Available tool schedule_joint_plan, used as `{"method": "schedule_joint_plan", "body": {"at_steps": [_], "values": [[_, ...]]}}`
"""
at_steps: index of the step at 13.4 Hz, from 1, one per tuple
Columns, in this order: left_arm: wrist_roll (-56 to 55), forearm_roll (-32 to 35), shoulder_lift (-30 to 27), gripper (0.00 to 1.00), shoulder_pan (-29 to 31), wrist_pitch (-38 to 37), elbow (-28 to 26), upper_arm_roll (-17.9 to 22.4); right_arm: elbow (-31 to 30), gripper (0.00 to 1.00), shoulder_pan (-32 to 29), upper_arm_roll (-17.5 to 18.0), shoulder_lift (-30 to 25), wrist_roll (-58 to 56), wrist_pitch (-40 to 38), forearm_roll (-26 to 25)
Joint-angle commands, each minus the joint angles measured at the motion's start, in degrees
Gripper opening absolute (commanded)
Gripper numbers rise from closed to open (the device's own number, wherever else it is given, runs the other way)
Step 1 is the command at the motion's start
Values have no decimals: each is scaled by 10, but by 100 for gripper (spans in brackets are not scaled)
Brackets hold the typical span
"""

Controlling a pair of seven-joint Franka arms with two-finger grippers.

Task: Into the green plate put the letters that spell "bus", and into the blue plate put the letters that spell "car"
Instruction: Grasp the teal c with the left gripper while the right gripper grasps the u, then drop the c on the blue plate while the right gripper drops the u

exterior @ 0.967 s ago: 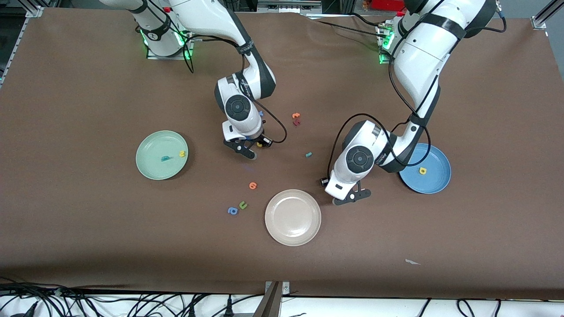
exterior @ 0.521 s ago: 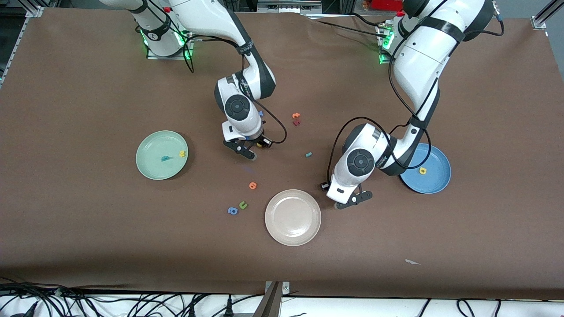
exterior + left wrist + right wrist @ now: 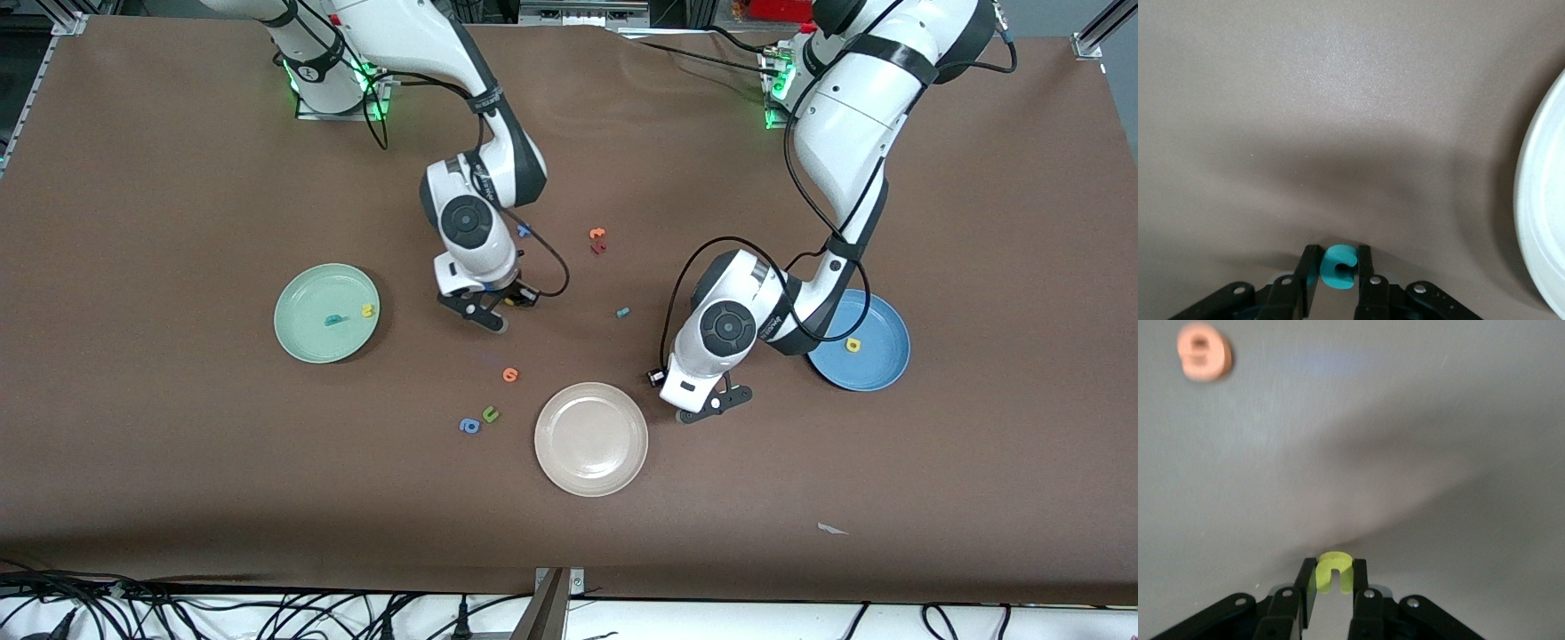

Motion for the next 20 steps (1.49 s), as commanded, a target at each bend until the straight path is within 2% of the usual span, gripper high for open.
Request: {"method": "schedule_joint_plan", "body": {"at_steps": [1,4,5,7,8,9,10,12,16,19,20], "values": [[-2,-3,15,26,-6,-5,17,5,-11,12,3,-79,-50,-144,-112,-5],[3,-1,9,24,-1,-5,18,5,-25,13,-2,-167,-53,-323,-202,-4],[4,3,3,24,5,-7,18,6,-41,13,-17,-177,-47,-363,-208,-4],[19,4,-4,22,17,-13,18,6,-54,15,-85,-177,-41,-476,-209,0],[29,3,-10,22,24,-18,17,6,-55,25,-114,-175,-37,-537,-208,6],[40,3,-16,22,33,-36,18,7,-51,75,-128,-174,-36,-561,-213,22],[67,4,-25,21,48,-55,18,6,-50,100,-127,-174,-37,-560,-215,36],[136,3,-46,21,82,-105,17,6,-37,100,-120,-174,-40,-554,-229,37],[257,4,-63,21,127,-178,9,10,30,100,-114,-174,-41,-503,-291,36],[341,55,-63,21,165,-202,7,20,68,100,-114,-181,-52,-490,-311,28],[370,69,-62,21,177,-204,2,20,79,100,-112,-197,-57,-491,-311,26]]}}
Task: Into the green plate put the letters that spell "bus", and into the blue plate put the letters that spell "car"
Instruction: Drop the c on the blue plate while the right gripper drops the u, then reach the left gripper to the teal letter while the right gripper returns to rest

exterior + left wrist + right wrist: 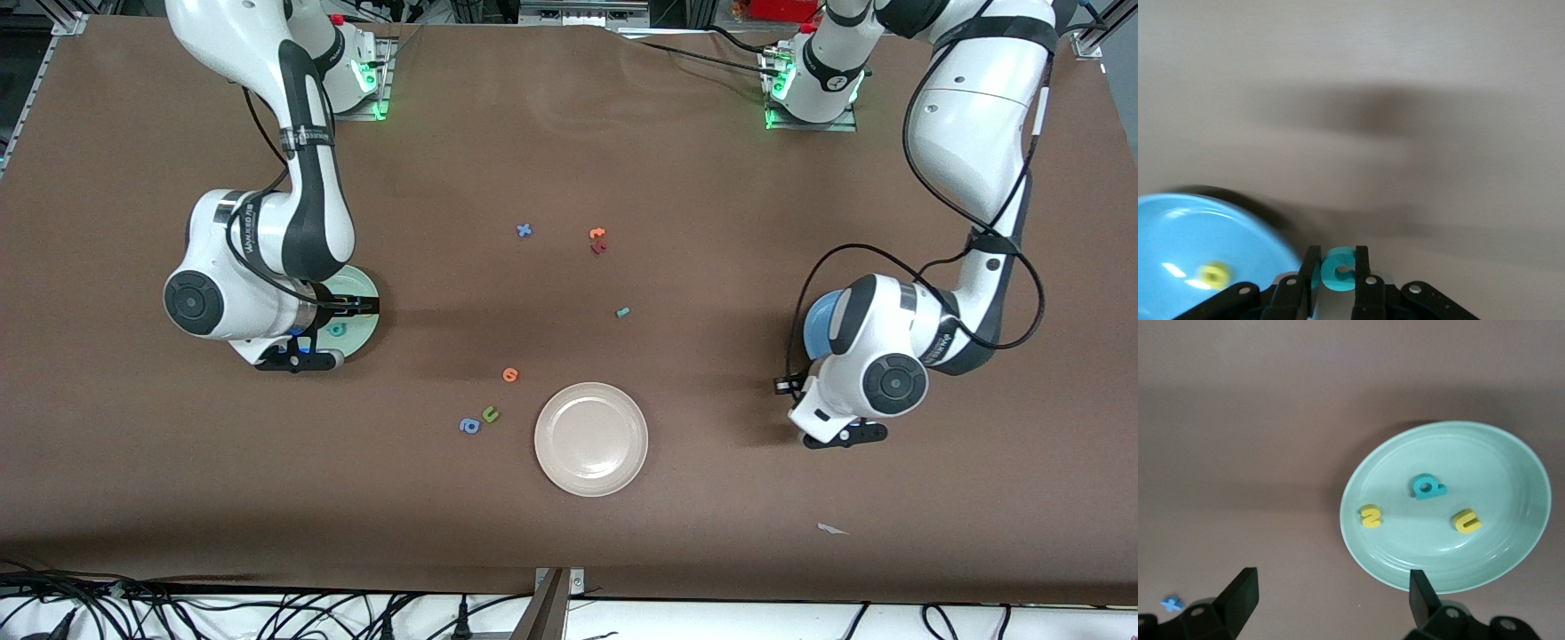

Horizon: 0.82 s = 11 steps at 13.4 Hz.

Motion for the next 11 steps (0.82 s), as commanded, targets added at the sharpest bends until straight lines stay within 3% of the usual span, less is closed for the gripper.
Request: {"method": "schedule_joint_plan", "body": {"at_steps": [1,3,4,5,6,9,11], "values": [[86,38,-11,22,38,-12,-22,-4,34,100,2,-30,-19,4,-18,-8],[122,48,-11,24,54,-23,-26,-4,63,100,2,-46,-42,3,-28,-45],[134,54,-11,32,56,-23,-31,-4,79,100,2,-51,-65,3,-42,-62],[141,57,-12,55,57,-24,-37,-4,96,100,2,-51,-88,3,-62,-91],[153,61,-15,96,56,-24,-45,-4,118,100,2,-51,-105,3,-87,-120],[125,49,-25,100,47,-45,-35,-15,156,100,2,-69,-133,37,-179,-140],[34,7,-25,100,45,-40,-35,-62,156,100,3,-64,-148,39,-193,-169]]}}
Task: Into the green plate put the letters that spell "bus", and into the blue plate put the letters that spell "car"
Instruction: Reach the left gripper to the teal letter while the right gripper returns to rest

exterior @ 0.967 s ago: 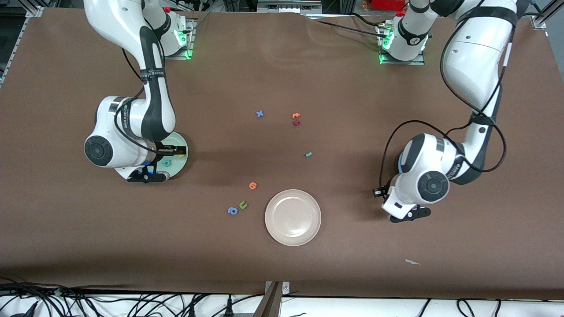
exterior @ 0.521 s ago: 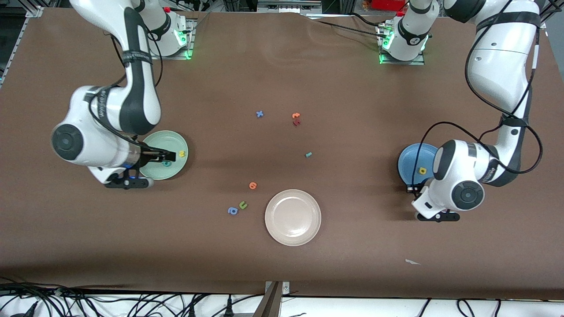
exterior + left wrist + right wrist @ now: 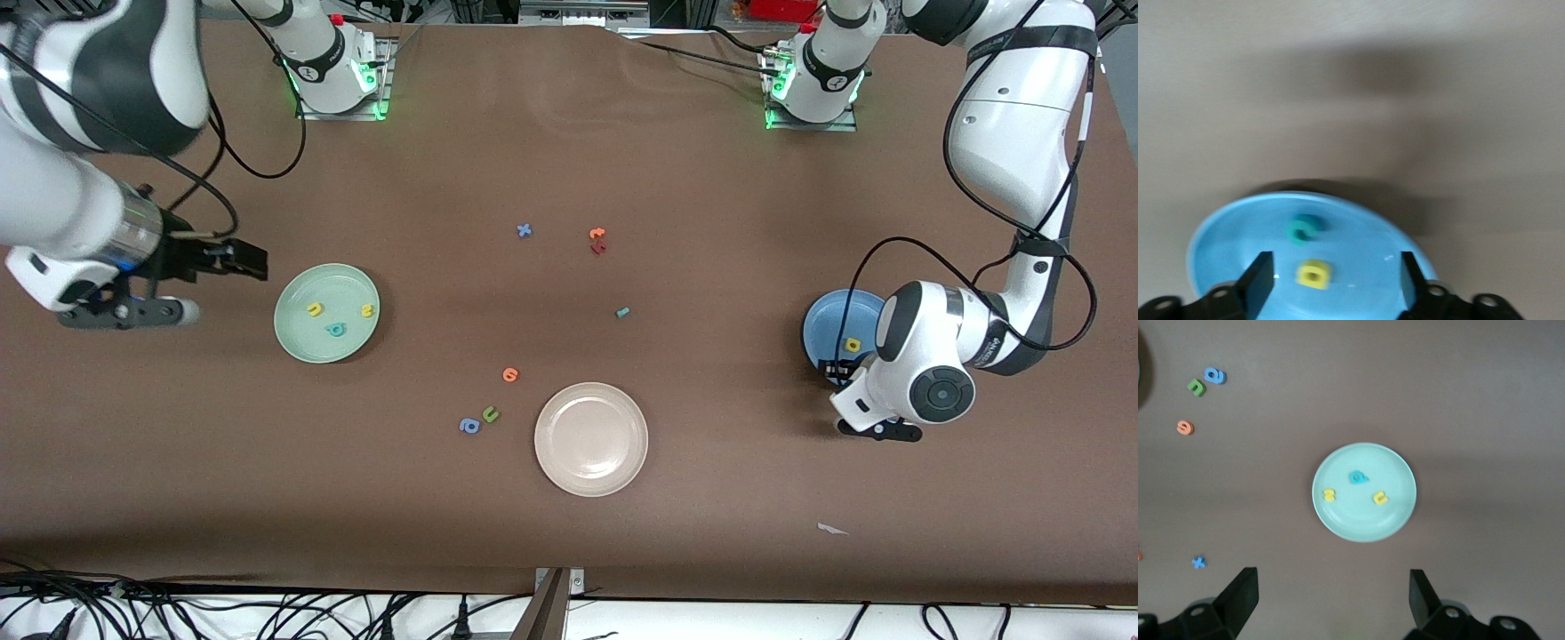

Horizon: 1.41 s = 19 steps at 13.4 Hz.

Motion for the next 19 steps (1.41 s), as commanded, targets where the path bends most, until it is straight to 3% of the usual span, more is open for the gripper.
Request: {"method": "schedule_joint_plan", "body": {"at_steps": [1,3,5,6,8,10,14,16,19], "values": [[-103,-26,-18,100,-9,-8,-7,-58,1,100,19,1,-9,14,-15,-26],[-190,-32,-18,100,-8,-4,-15,-112,1,100,40,1,-18,18,-14,-31],[-286,-30,-19,100,-8,27,-37,-166,1,100,1,26,-32,16,-10,-29],[-327,-26,-23,100,-8,62,-61,-182,-2,100,-35,54,-51,13,-8,-27],[-401,-21,-41,100,-14,155,-128,-202,-2,100,-138,164,-78,14,-2,-44],[-460,-10,-55,100,-42,223,-185,-202,-13,100,-238,288,-107,17,0,-111],[-600,47,-45,97,-100,252,-185,-199,-112,100,-328,392,-184,96,41,-132],[-650,77,-35,94,-119,253,-177,-197,-125,100,-421,493,-196,96,59,-149],[-662,88,-23,86,-121,261,-174,-197,-116,100,-433,504,-193,90,52,-158]]}}
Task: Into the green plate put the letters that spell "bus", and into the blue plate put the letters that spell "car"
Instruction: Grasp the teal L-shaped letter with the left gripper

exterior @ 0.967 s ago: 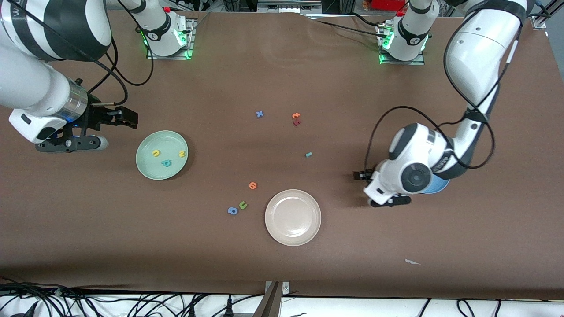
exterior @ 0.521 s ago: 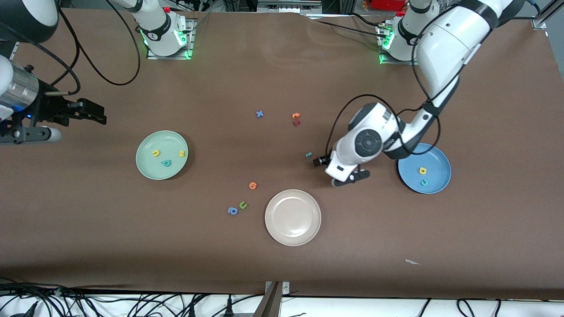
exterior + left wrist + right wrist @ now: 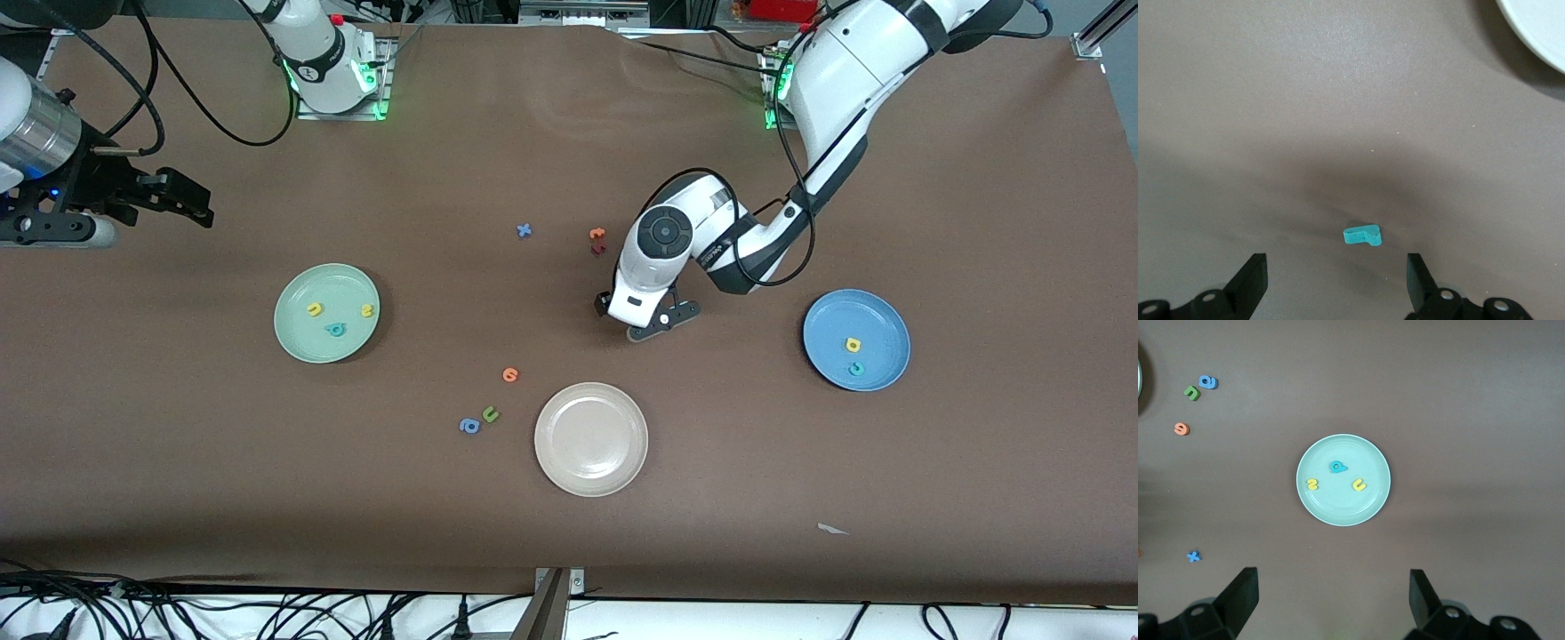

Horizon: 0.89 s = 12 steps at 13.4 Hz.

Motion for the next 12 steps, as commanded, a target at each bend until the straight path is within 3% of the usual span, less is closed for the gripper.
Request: {"method": "schedule_joint_plan", "body": {"at_steps": [1,8,12], "values": [[-19,20,3,82,-2,18,-4,6,-4,100,-16,14,-3,0,7,-12],[-45,21,19,75,-45,56,-2,43,11,100,-22,16,1,3,-16,-12],[-46,21,23,61,-44,57,4,45,10,100,-56,37,6,-2,-17,-5]]}}
